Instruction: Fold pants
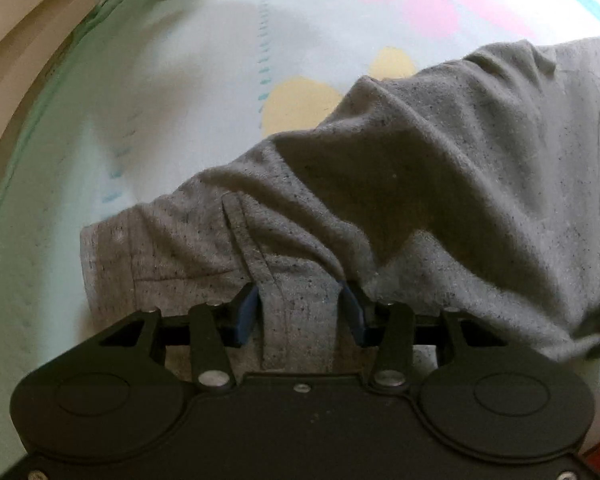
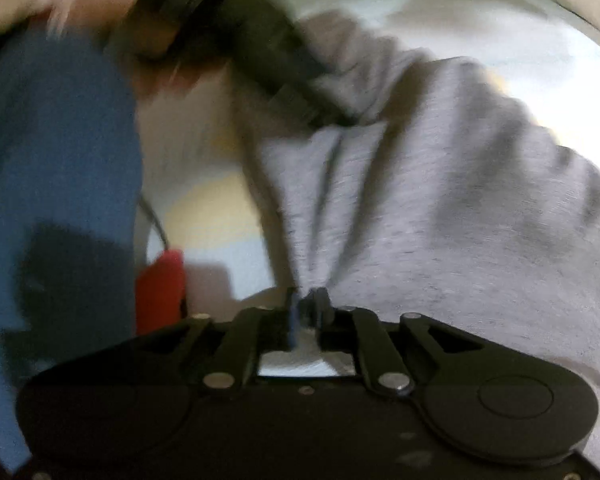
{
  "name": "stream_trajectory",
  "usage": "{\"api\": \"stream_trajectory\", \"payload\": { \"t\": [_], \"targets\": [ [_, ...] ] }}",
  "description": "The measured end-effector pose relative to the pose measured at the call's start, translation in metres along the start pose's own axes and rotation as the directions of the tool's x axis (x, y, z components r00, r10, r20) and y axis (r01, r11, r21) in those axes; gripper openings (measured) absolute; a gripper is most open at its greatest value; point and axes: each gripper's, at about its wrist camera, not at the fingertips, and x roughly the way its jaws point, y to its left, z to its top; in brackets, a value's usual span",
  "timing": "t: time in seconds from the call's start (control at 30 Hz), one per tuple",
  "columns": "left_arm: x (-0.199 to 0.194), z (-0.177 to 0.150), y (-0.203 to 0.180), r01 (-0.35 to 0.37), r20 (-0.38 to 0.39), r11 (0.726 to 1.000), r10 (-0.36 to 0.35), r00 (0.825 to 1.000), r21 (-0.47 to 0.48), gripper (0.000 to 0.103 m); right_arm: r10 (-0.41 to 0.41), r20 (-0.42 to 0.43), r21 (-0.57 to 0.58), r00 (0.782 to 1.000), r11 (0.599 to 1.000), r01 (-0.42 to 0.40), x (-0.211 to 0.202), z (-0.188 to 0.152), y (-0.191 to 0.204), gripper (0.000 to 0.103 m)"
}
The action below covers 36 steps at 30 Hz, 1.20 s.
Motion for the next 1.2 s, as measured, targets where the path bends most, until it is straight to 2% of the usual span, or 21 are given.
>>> {"api": "stream_trajectory", "payload": {
  "t": [0.07,0.2,0.27,0.37,0.47,0.6,0.7,0.77,0.83,0.9,0.93,1.0,1.03,1.13,1.2],
  "targets": [
    [0.0,0.0,0.01,0.042,-0.005,0.997,-0.042,0.999,-0.068,0.053,-0.002,0.051,0.125,0.999,0.992,-0.004,-0.023,0.007,-0.028,0.047],
    [-0.001,-0.001,0.007,0.024,0.003,0.999,-0.024,1.0,-0.044,0.053,-0.057,0.189,0.36,0.98,0.933,-0.015,-0.069,0.028,-0.106,0.049],
    [-0.002,-0.001,0.002,0.018,-0.002,0.999,-0.018,1.0,-0.031,0.053,-0.125,0.233,0.448,0.964,0.894,0.008,-0.086,0.041,-0.138,0.054],
    [-0.003,0.001,0.006,0.035,-0.015,0.998,-0.035,0.999,-0.048,0.053,-0.17,0.219,0.507,0.961,0.861,0.037,-0.086,0.057,-0.176,0.056],
    [-0.001,0.005,0.009,0.044,-0.025,0.997,-0.046,0.999,-0.065,0.053,-0.108,0.168,0.535,0.98,0.845,0.002,-0.066,0.065,-0.201,0.056],
    [0.001,0.005,0.015,0.064,-0.017,0.994,-0.066,0.998,-0.089,0.053,-0.002,0.056,0.457,0.998,0.889,-0.024,-0.038,0.066,-0.193,0.056],
    [0.003,0.003,0.03,0.116,-0.009,0.98,-0.119,0.993,-0.161,0.053,0.092,-0.024,0.393,0.995,0.917,-0.075,-0.022,0.064,-0.178,0.058],
    [0.006,0.004,0.037,0.143,-0.004,0.969,-0.147,0.989,-0.203,0.053,0.148,-0.045,0.368,0.988,0.922,-0.121,-0.015,0.063,-0.163,0.058],
    [0.007,0.003,0.039,0.148,-0.001,0.966,-0.152,0.988,-0.21,0.053,0.148,-0.025,0.358,0.989,0.925,-0.129,-0.005,0.064,-0.158,0.058],
    [0.006,0.001,0.036,0.138,0.004,0.971,-0.14,0.99,-0.195,0.053,0.118,0.047,0.381,0.992,0.916,-0.127,0.0,0.067,-0.162,0.058],
    [0.006,0.0,0.035,0.132,0.006,0.973,-0.133,0.991,-0.188,0.053,0.137,0.098,0.422,0.986,0.891,-0.165,-0.006,0.064,-0.169,0.058],
    [0.006,0.0,0.034,0.126,0.01,0.975,-0.126,0.992,-0.184,0.053,0.224,0.186,0.501,0.957,0.816,-0.288,-0.004,0.058,-0.182,0.06],
    [0.006,-0.001,0.033,0.127,0.01,0.974,-0.128,0.992,-0.185,0.053,0.252,0.19,0.513,0.949,0.799,-0.314,-0.002,0.056,-0.184,0.061],
    [0.005,-0.001,0.035,0.134,0.011,0.973,-0.134,0.991,-0.19,0.053,0.277,0.132,0.445,0.952,0.841,-0.306,0.002,0.06,-0.175,0.061],
    [0.005,-0.001,0.035,0.136,0.012,0.972,-0.136,0.991,-0.19,0.053,0.304,0.17,0.449,0.937,0.823,-0.348,0.004,0.065,-0.172,0.061]
  ]
}}
